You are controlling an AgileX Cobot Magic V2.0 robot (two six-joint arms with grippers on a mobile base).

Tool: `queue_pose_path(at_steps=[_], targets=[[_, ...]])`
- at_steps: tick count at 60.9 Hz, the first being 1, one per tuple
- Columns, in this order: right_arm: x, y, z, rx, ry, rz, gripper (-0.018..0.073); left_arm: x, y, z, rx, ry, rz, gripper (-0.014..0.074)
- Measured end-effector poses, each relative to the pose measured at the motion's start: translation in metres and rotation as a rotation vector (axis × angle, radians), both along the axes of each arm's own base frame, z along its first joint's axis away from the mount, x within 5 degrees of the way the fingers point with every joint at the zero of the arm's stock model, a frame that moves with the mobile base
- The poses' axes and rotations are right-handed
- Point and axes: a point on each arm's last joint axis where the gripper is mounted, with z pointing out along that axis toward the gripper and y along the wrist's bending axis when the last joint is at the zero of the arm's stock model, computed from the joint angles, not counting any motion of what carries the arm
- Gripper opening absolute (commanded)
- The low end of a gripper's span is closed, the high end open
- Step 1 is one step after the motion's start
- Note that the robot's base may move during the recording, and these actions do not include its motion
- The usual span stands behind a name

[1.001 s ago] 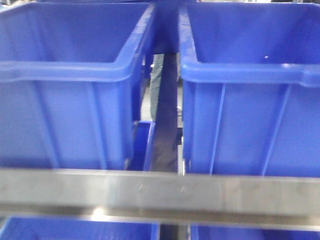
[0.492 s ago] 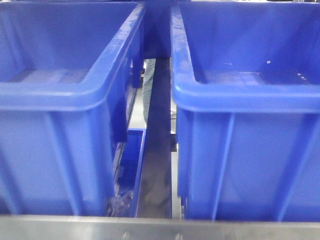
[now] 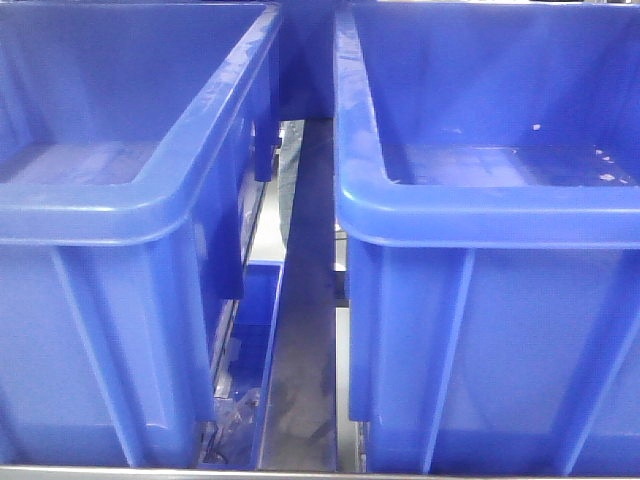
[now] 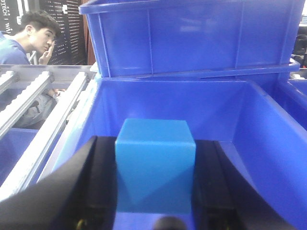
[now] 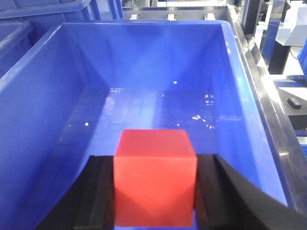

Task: Sort and place red and blue blocks on shelf
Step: 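Drive up to the shelf and position grippers over two blue bins, then lower both grippers into the bins and open to release the cubes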

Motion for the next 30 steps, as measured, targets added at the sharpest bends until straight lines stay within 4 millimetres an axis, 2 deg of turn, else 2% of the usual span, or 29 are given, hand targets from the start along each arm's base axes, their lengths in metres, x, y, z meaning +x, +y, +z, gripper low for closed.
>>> queue_pose_path(at_steps=[30], targets=[[0.0000, 0.0000, 0.0000, 0.000, 0.000, 0.000, 0.0049, 0.0000, 0.0000, 0.0000, 0.000, 0.000, 0.000, 0.0122]])
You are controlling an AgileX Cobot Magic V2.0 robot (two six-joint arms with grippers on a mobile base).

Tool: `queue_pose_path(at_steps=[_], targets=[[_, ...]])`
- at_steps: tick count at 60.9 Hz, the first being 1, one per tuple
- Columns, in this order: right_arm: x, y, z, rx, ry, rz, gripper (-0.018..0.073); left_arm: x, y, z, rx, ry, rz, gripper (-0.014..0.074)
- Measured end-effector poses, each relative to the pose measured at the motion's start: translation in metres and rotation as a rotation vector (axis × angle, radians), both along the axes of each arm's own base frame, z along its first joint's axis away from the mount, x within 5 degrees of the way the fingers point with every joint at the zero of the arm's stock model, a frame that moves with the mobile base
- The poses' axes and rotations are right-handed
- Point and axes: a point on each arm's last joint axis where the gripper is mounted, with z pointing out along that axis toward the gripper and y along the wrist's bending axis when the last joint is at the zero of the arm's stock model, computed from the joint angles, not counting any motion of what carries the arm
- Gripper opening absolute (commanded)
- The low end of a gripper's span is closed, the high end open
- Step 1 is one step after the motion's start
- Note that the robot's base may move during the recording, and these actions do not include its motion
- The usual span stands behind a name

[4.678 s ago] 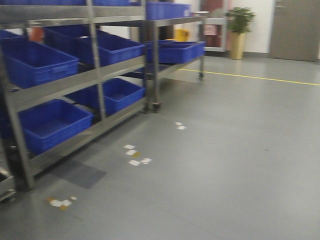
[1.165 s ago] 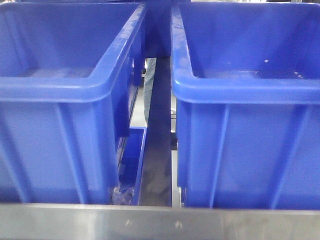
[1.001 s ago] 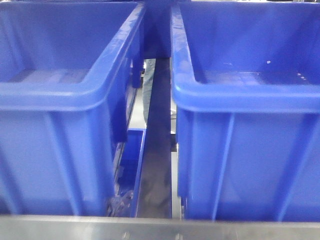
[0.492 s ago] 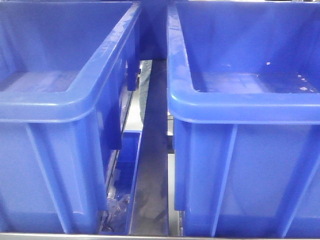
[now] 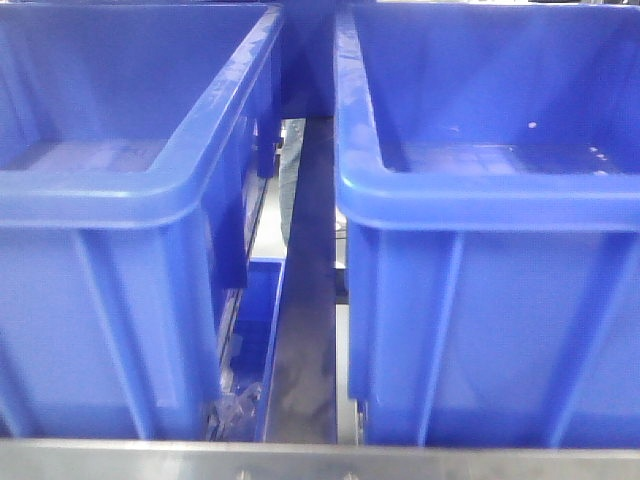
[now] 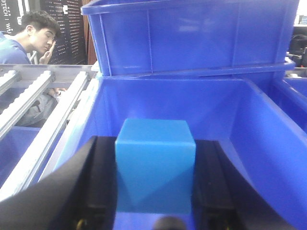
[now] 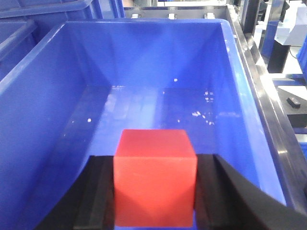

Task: Sort and place red and blue blocks on shelf
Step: 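Lower both grippers into the bins and open to release the cubes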

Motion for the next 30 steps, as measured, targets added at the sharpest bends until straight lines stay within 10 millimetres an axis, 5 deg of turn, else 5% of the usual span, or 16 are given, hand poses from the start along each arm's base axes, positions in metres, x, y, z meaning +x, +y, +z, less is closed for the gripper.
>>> queue_pose_path(at_steps=[30], targets=[[0.0000, 0.0000, 0.0000, 0.000, 0.000, 0.000, 0.0049, 0.0000, 0.0000, 0.0000, 0.000, 0.000, 0.000, 0.0122]])
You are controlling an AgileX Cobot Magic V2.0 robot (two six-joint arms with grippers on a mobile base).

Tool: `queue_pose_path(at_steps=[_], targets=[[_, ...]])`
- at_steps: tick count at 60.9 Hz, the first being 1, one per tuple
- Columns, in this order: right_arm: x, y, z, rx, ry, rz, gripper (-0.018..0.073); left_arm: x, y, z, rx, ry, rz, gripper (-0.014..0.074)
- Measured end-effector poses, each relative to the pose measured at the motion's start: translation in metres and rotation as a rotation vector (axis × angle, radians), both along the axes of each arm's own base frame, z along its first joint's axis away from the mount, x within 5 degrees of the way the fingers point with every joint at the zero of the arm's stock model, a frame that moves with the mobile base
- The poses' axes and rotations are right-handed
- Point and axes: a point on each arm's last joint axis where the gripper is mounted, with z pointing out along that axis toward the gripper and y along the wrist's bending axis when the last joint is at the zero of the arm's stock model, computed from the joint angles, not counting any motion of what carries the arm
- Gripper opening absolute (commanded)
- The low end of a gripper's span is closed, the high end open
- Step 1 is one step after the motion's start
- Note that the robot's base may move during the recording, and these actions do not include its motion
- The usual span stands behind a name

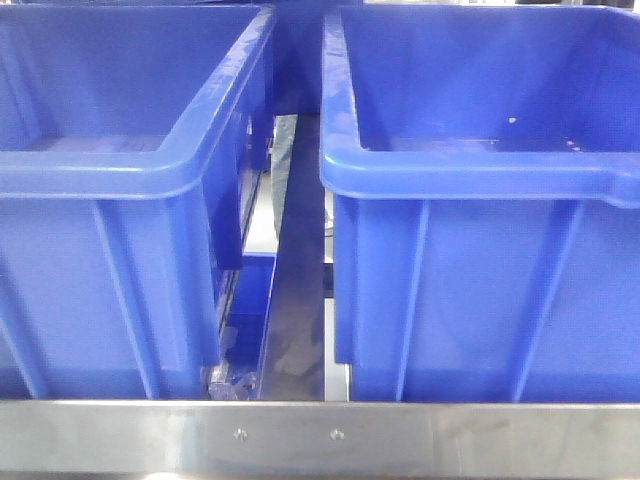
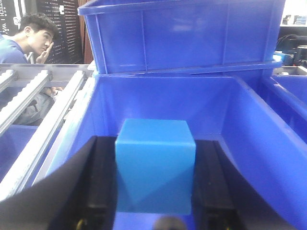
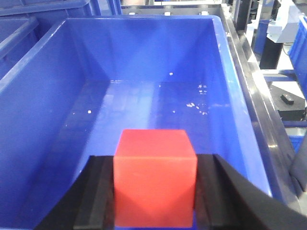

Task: Sort and place red and blue blocks on shelf
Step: 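Lower both grippers into the bins and open to release the cubes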

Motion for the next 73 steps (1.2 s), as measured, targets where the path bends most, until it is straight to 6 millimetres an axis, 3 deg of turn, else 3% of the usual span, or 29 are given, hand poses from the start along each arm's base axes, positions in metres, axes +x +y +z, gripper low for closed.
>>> queue_pose_path(at_steps=[73], targets=[[0.0000, 0.0000, -0.0002, 0.000, 0.002, 0.000, 0.0049, 0.0000, 0.0000, 0.0000, 0.000, 0.000, 0.000, 0.0122]])
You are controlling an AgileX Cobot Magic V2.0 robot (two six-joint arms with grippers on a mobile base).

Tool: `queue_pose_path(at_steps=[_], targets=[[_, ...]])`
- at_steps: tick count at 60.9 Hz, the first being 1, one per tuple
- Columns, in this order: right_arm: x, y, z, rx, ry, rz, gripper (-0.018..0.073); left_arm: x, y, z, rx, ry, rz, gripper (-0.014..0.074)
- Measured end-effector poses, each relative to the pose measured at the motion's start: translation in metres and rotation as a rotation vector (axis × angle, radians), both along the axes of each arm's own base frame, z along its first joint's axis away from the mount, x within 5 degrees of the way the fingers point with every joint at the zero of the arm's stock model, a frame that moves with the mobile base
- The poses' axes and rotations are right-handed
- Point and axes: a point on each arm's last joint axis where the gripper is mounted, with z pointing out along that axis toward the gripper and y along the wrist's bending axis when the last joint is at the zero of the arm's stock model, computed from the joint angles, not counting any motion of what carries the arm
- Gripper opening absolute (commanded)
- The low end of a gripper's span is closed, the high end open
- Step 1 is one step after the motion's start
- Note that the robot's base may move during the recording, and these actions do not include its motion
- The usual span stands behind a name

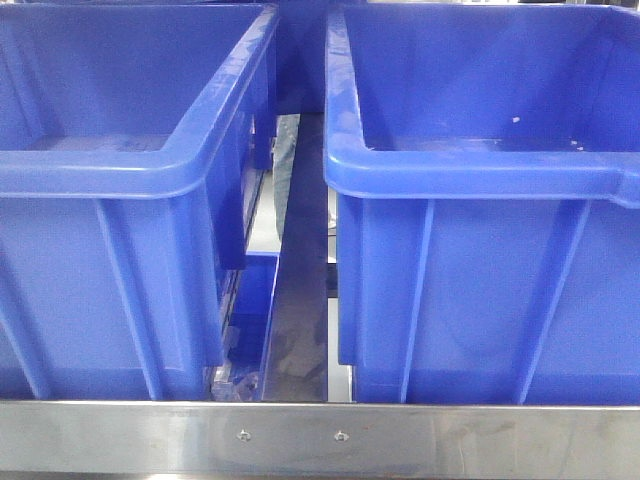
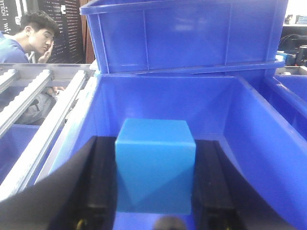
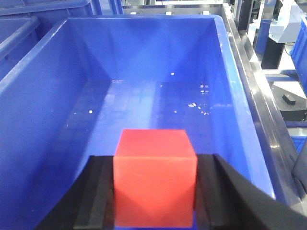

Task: Sort and place red and blue blocks on shelf
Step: 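Lower both grippers into the bins and open to release the cubes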

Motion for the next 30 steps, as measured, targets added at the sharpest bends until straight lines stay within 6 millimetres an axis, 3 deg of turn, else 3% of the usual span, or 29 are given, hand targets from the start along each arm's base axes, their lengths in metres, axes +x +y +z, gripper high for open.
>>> queue_pose_path(at_steps=[20, 30], targets=[[0.000, 0.000, -0.001, 0.003, 0.009, 0.001, 0.0049, 0.000, -0.001, 0.002, -0.048, -0.014, -0.009, 0.0122], [0.006, 0.001, 0.012, -0.012, 0.008, 0.010, 0.0049, 0.010, -0.003, 0.010, -0.057, 0.024, -0.023, 0.0122]])
